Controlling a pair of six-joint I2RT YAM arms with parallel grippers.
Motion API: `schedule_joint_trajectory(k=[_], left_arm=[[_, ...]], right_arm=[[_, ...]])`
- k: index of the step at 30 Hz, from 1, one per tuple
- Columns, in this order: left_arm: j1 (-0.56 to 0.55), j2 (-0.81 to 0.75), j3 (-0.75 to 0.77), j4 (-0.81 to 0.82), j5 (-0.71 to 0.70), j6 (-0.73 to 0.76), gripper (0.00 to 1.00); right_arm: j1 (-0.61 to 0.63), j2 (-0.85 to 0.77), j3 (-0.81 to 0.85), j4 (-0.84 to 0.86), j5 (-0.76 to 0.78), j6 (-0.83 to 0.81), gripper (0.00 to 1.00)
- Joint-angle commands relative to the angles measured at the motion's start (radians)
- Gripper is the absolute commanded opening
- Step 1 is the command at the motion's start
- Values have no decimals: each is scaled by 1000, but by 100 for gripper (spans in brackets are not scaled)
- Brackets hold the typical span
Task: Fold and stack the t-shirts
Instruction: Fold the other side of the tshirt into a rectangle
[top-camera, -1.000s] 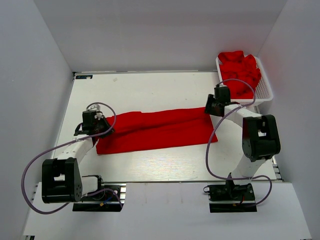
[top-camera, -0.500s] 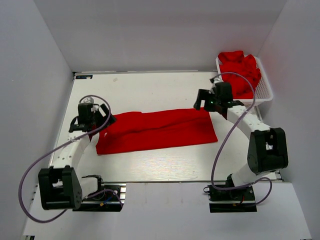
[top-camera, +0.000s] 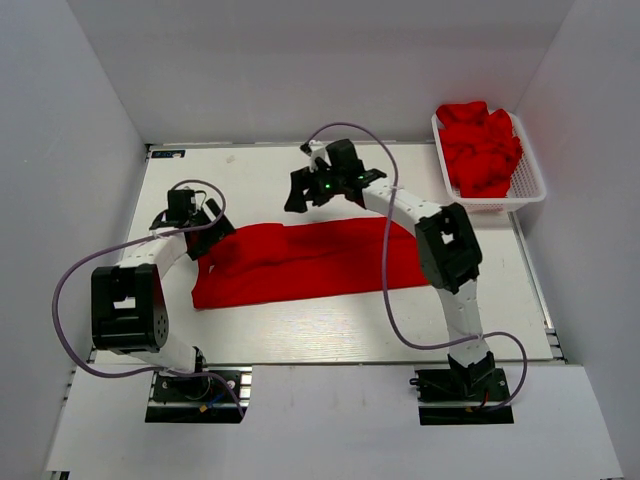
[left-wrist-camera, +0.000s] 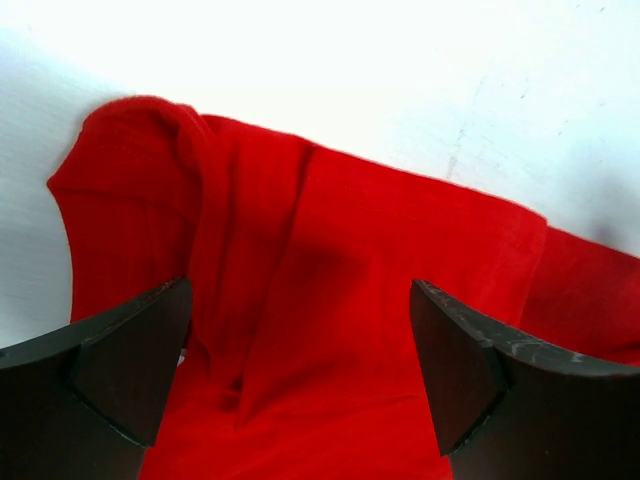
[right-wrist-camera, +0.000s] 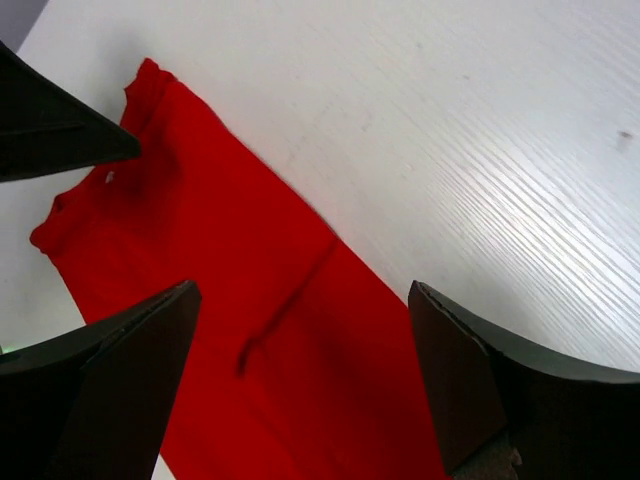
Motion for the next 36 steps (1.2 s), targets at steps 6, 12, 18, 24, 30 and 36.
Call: schedule_joint_trajectory(k=[6,12,18,24,30,36], left_arm=[[4,-16,92,31,-43,-4,100],[-7,96,180,30,11,68,100],[-5,214,181,63,120,77,90],[-15,254,161,112,202,87,78],[-15,245,138,151,238,87,56],[-15,214,129,131,238,87,23]], right_arm=[[65,197,203,-14,-23,100,90],[77,237,216,12,3,166,90],[76,239,197,4,26,200,90],[64,182,116,10,46,201,90],[64,125,55,19,83,186,90],[60,113,29,18,94,192,90]])
